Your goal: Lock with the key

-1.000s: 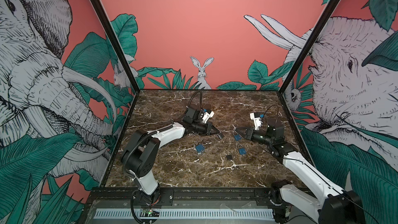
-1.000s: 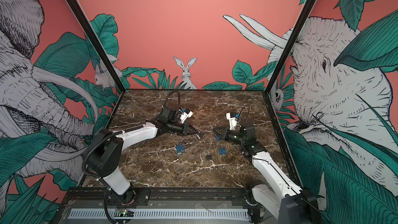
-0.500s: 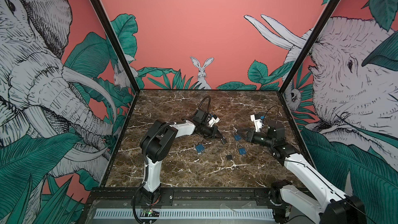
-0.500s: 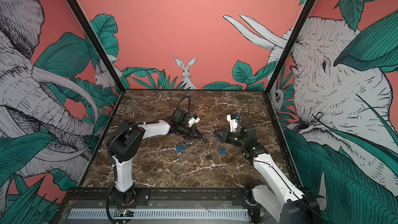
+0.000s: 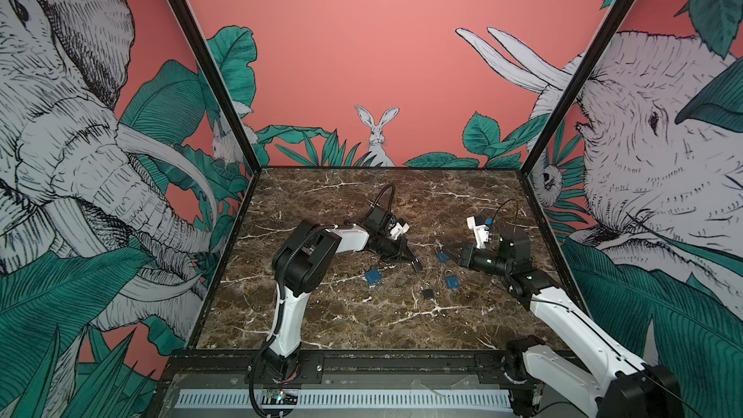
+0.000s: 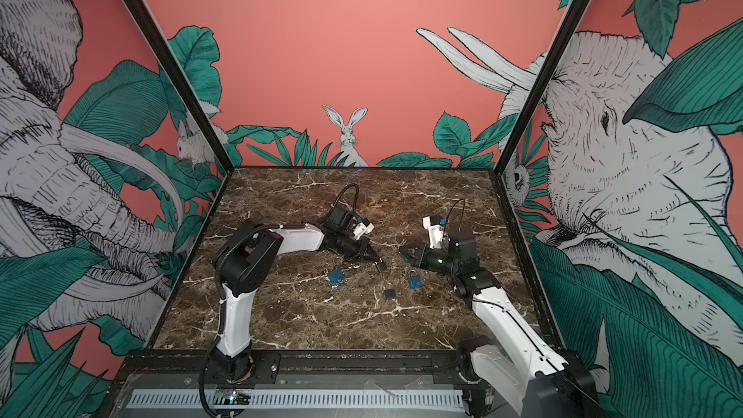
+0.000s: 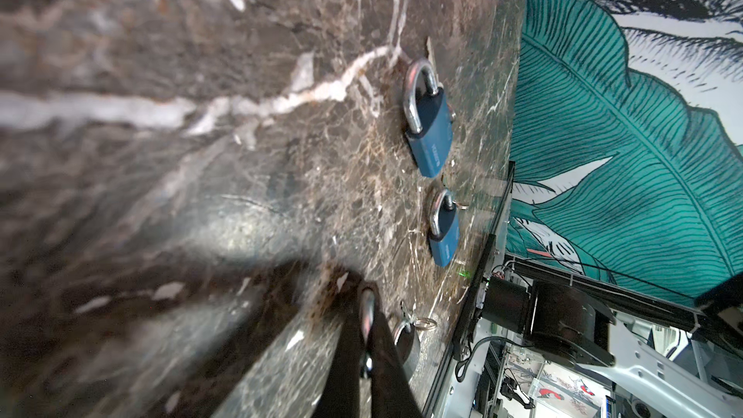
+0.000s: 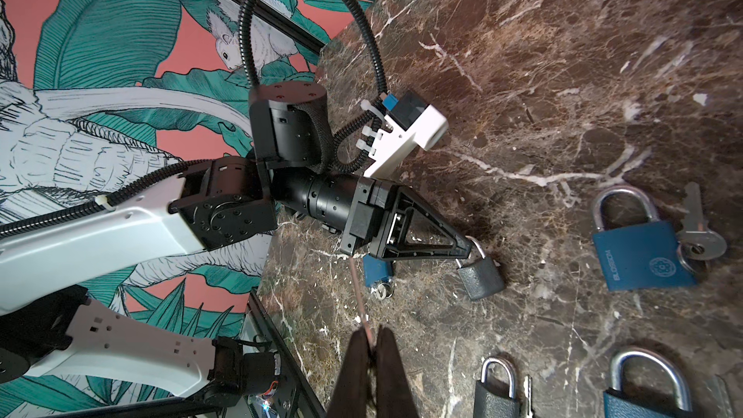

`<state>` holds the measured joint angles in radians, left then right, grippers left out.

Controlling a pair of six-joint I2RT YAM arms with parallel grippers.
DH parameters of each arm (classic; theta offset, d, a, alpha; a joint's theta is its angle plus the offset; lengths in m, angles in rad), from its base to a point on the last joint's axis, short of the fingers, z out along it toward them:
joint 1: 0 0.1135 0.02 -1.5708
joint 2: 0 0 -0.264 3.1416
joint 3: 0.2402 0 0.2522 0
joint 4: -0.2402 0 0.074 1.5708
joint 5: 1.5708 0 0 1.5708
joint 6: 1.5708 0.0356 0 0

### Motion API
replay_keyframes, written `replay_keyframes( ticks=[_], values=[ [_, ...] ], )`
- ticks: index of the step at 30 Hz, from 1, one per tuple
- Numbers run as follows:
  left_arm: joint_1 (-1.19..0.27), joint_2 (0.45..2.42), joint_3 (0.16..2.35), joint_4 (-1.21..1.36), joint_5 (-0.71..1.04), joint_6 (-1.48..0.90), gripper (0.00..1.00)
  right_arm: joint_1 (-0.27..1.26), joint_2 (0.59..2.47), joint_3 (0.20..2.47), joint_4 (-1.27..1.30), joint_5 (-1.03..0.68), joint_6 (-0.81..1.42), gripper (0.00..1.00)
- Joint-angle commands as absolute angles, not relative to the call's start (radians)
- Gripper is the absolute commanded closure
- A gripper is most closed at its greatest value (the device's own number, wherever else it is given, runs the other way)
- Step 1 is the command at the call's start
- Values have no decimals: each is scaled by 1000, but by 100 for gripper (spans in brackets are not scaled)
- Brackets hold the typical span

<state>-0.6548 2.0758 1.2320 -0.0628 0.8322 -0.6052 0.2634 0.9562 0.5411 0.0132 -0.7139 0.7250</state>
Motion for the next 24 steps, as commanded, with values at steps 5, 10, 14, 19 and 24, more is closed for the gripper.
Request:
replay_keyframes(
  ticks=[5,10,14,19,24],
  values=[
    [-659,2079,1253,-83,788,-626,82,259,946,548,22,-722,718,100],
    [-654,2073,1253,-89,756,-639,76,260,939,556,-19,-686,701,100],
    [-643,2054,1236,-73,737,-653,74,259,936,571,-58,-654,678,100],
    [-628,2011,1213,-63,712,-661,72,260,934,596,-108,-634,655,100],
    [-603,1942,1180,-59,683,-668,72,261,948,614,-132,-616,640,100]
  ],
)
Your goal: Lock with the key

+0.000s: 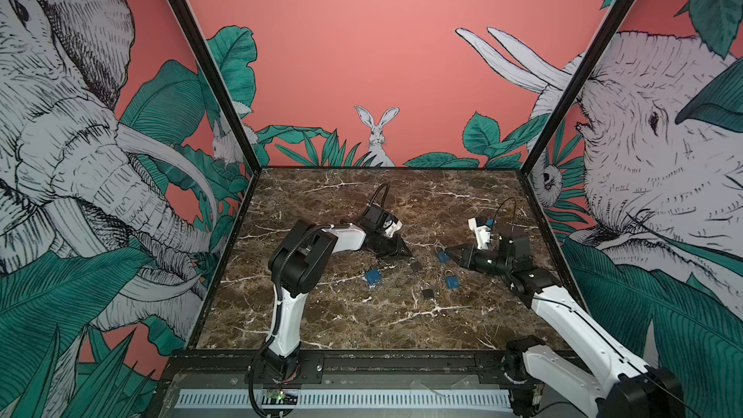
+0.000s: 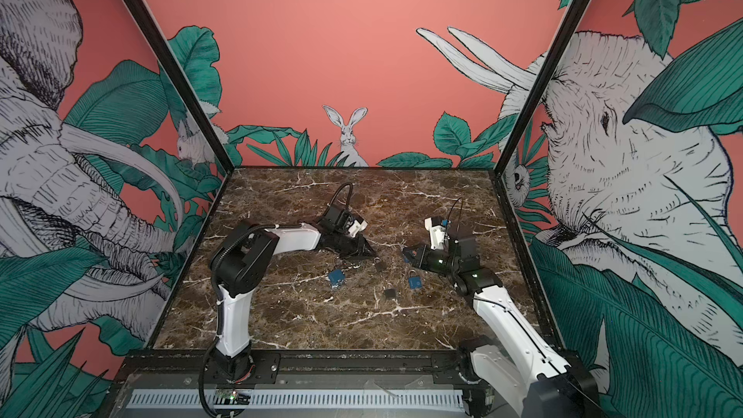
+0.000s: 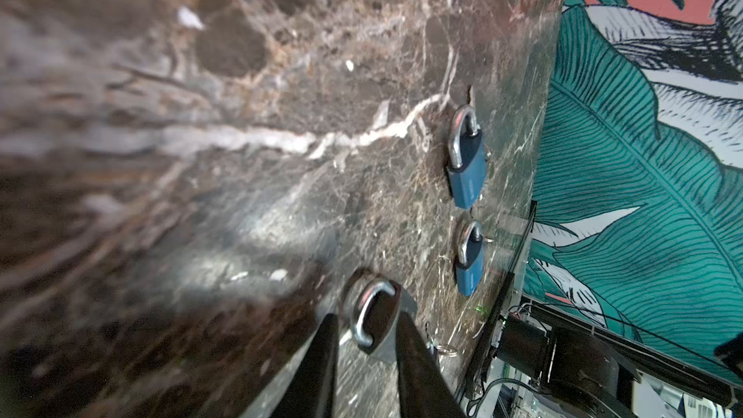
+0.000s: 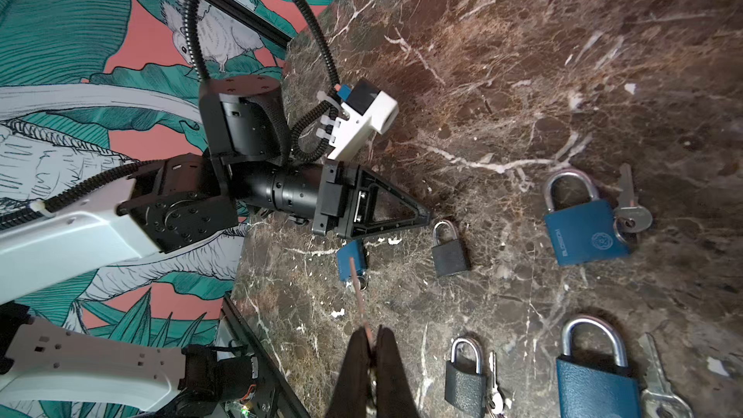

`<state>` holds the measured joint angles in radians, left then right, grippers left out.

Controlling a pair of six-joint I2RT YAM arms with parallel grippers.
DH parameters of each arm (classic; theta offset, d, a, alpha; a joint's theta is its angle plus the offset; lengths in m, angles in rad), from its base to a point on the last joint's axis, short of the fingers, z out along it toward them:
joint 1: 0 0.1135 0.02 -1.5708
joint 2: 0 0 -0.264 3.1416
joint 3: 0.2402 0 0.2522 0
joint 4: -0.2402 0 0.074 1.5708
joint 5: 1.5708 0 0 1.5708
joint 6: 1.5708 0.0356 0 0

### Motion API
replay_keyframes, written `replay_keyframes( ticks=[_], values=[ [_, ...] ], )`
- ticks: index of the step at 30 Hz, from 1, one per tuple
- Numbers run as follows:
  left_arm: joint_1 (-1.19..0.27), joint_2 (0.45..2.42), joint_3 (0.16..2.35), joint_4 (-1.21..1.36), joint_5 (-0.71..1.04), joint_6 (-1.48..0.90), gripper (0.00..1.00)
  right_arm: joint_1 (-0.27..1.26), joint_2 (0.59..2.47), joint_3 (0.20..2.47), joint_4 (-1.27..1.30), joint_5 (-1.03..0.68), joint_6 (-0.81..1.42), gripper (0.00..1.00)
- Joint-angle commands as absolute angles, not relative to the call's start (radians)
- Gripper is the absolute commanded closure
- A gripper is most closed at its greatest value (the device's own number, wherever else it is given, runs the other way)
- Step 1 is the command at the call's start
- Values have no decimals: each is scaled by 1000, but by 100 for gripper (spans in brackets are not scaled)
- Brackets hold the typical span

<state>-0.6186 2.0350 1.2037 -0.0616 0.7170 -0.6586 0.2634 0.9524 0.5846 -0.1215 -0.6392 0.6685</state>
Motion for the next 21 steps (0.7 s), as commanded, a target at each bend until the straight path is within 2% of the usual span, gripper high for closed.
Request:
replay_keyframes(
  ticks=[1,8,21],
  values=[
    [-598,1925,1169,-54,676,-672,72,261,957,617,-134,-615,637,100],
    [-576,1751,1092,-25,615,-668,72,281,1056,640,-105,-607,611,100],
    [-508,1421,885,36,536,-690,70,401,1415,700,24,-494,558,100]
  ],
)
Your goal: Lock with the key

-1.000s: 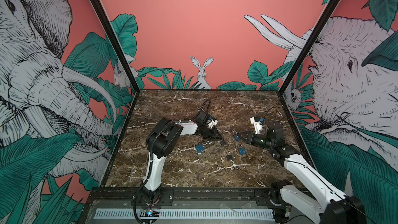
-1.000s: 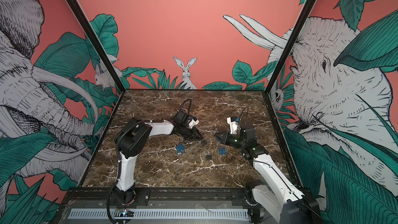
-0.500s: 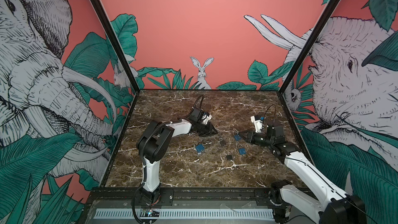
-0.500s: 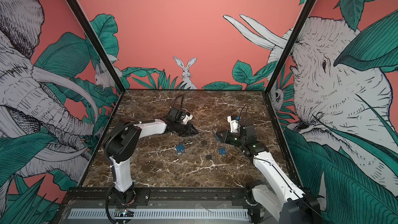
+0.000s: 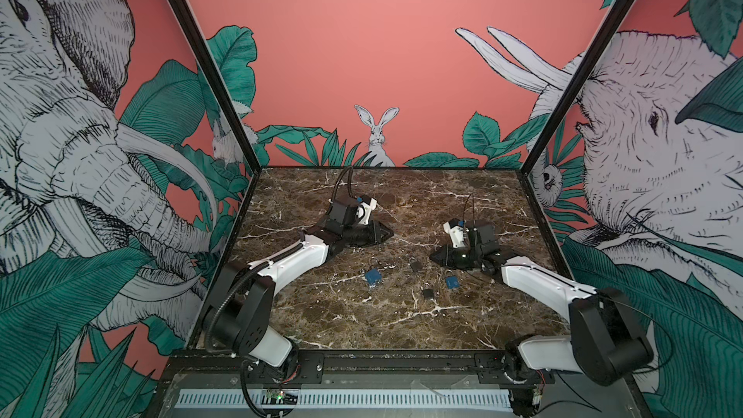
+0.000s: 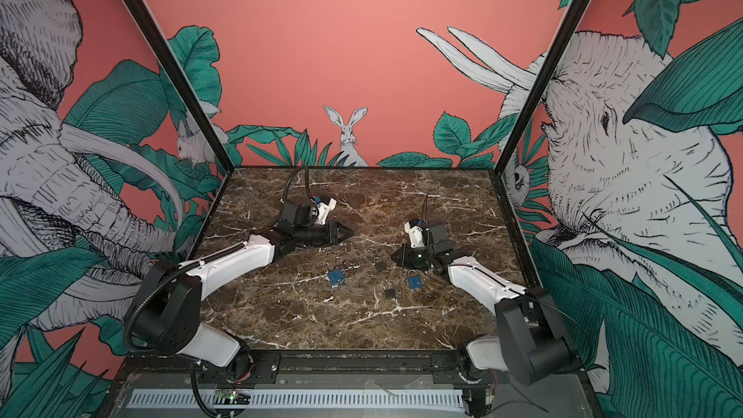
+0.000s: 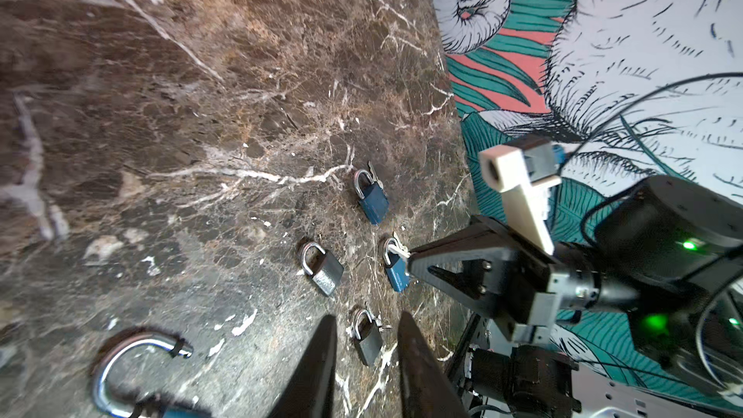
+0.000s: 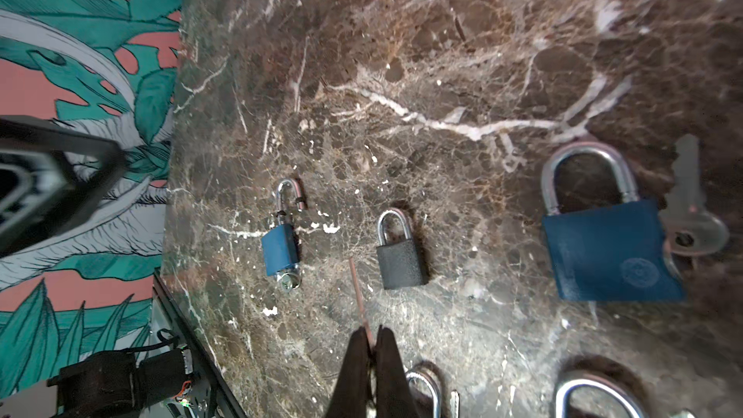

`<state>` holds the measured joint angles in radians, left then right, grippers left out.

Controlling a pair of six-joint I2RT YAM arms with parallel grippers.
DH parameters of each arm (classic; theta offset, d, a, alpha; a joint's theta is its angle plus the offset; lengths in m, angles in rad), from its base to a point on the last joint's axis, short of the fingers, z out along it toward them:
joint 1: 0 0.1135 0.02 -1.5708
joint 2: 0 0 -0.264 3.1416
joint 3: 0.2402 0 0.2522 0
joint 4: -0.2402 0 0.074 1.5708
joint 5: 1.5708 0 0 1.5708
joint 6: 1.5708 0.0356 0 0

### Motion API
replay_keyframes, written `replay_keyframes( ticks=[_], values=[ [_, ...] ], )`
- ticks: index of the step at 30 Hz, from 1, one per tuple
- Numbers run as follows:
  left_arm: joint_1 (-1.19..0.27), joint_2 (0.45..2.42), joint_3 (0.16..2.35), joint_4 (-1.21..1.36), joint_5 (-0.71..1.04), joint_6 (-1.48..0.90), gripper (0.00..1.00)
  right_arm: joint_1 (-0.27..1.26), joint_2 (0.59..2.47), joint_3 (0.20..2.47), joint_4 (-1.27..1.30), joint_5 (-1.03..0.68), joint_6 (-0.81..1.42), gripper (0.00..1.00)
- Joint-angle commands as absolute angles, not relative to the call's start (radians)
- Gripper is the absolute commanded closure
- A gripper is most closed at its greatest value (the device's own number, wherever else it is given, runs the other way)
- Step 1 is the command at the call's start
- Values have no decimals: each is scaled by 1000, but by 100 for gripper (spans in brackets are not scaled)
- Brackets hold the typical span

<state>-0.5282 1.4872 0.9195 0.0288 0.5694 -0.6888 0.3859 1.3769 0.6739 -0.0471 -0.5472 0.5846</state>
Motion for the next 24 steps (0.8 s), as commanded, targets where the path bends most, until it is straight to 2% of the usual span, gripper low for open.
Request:
replay_keyframes(
  ticks=[1,17,24],
  values=[
    [-501,1406,874,34,531,-688,70,404,1434,701,35,-483,557,100],
    [-459,1362,818,29,536,-661,70,430,1626,701,134,-448,614,100],
    [-453,1369,815,29,537,-660,70,437,1670,709,153,-458,629,94]
  ],
)
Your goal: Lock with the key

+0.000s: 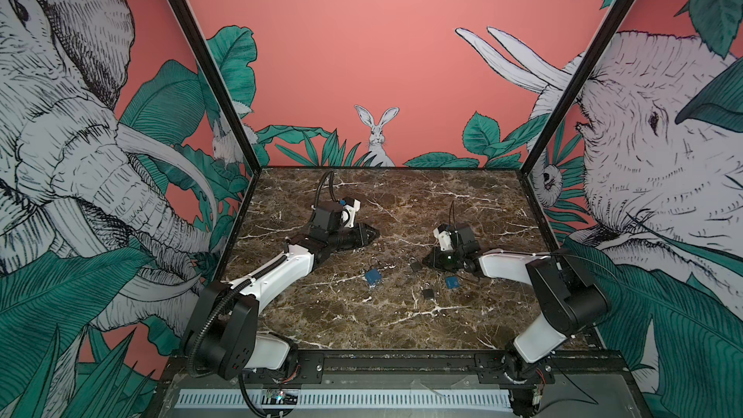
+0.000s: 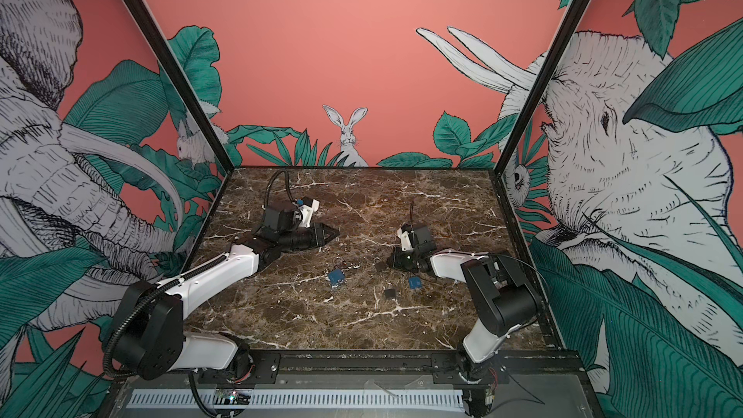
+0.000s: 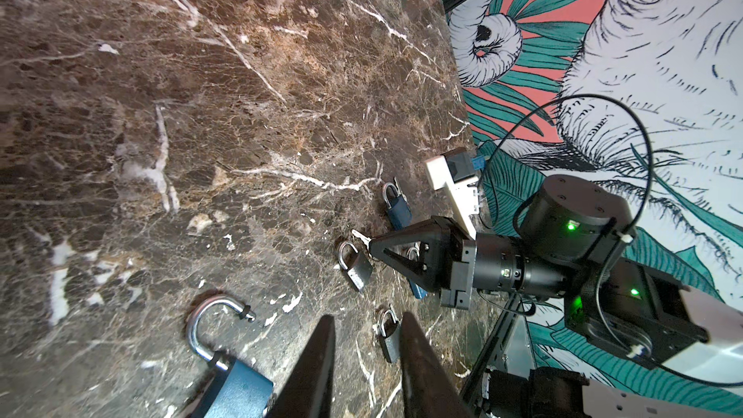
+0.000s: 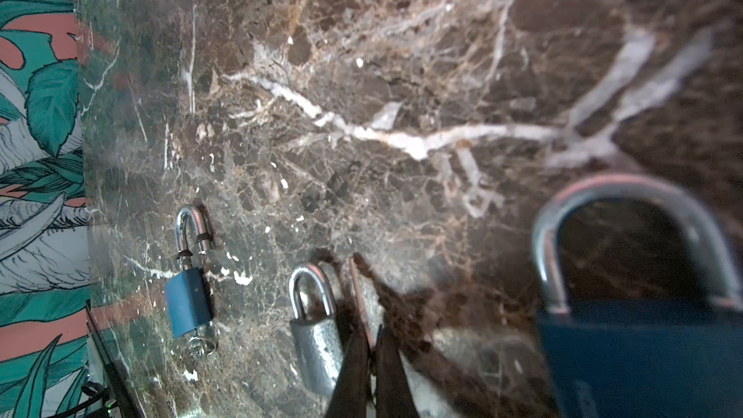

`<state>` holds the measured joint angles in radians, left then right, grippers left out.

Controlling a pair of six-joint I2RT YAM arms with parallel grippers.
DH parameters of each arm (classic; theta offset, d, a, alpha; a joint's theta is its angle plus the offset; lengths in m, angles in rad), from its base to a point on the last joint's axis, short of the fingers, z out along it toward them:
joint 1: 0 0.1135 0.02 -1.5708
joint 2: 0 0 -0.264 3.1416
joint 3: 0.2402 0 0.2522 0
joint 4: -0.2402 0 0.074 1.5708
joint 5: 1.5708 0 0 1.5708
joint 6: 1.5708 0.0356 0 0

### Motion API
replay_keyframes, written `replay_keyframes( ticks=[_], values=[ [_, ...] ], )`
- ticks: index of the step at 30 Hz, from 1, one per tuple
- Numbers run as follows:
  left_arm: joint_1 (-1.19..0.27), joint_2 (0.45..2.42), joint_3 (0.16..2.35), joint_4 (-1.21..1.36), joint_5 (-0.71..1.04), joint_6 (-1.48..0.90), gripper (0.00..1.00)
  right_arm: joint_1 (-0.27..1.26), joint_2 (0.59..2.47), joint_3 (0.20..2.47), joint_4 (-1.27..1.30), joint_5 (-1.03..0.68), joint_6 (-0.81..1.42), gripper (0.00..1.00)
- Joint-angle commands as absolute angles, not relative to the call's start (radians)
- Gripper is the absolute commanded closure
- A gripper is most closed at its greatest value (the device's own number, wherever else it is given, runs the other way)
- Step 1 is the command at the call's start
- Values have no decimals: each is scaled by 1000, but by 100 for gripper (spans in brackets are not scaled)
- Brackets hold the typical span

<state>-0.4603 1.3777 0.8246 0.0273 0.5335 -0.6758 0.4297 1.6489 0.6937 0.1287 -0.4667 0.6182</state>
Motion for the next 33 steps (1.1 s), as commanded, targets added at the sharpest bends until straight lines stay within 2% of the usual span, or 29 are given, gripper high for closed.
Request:
replay_keyframes(
  ticks=[1,8,16,21,25,33],
  values=[
    [-453,1368,812,32,537,-660,70,439,1671,709,151,-457,629,93],
    [-449,1364,807,35,535,-661,69,445,1611,689,128,-443,635,82],
    [-443,1351,807,38,531,-662,70,475,1456,685,25,-363,625,78],
    [-415,1303,798,-5,504,-636,70,600,1346,747,-127,-195,554,76],
    [-359,1258,764,-37,497,-642,70,721,1341,816,-226,-72,502,72],
    [-179,1138,663,-88,571,-662,70,960,1533,1029,-362,99,407,59]
  ],
)
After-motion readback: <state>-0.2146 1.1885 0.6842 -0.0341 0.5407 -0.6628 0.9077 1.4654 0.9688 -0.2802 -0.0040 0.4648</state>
